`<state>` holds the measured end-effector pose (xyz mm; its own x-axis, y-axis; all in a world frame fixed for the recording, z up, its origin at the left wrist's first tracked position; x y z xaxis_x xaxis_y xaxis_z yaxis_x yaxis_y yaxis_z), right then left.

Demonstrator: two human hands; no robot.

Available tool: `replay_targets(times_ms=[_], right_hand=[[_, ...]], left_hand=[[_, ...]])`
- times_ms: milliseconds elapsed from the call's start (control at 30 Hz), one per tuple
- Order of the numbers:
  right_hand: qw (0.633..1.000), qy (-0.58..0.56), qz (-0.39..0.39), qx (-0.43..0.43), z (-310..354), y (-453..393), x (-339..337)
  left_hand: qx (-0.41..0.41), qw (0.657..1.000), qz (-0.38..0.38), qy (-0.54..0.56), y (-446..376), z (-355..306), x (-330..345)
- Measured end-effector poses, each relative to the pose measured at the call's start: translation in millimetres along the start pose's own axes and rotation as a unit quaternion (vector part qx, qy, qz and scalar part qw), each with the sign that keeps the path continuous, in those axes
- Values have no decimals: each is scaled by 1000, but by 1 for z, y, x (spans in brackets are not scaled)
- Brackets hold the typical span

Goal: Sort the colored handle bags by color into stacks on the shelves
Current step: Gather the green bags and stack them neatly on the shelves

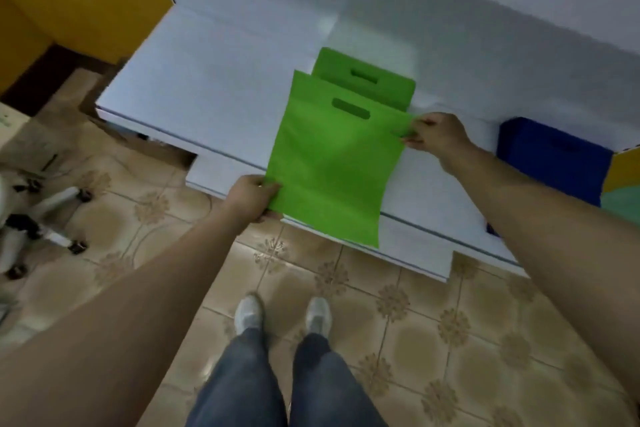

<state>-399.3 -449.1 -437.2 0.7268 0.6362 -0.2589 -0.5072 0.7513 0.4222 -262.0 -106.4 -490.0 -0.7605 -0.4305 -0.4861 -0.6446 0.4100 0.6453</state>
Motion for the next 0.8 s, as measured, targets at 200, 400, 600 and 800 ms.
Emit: replay_targets(times_ms=[200,400,600,800], right_hand=[[999,10,-28,-12,-6,-78,-2],[990,134,-25,-25,-19,-96,21],[980,190,58,23,-76,-101,54],[986,159,44,-4,-70,-108,51]], left_hand=[[21,999,-3,28,-69,-39,12],[50,997,-60,-24,-119,-82,16],[60,954,-155,-249,-134,-103,19],[48,915,-193,-352,-137,-95,23]])
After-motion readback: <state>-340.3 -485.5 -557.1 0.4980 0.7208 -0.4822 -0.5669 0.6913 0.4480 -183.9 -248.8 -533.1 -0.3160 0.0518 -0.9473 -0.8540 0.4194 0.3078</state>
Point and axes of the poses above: each hand's wrist, its own y-axis away from the middle knuckle, its own x-axis out of the palm, z = x × y, the point moved 10 cm from there along -y, towards the middle knuckle, and after that the axes turned 15 degrees about -y, right-handed, at the moved point
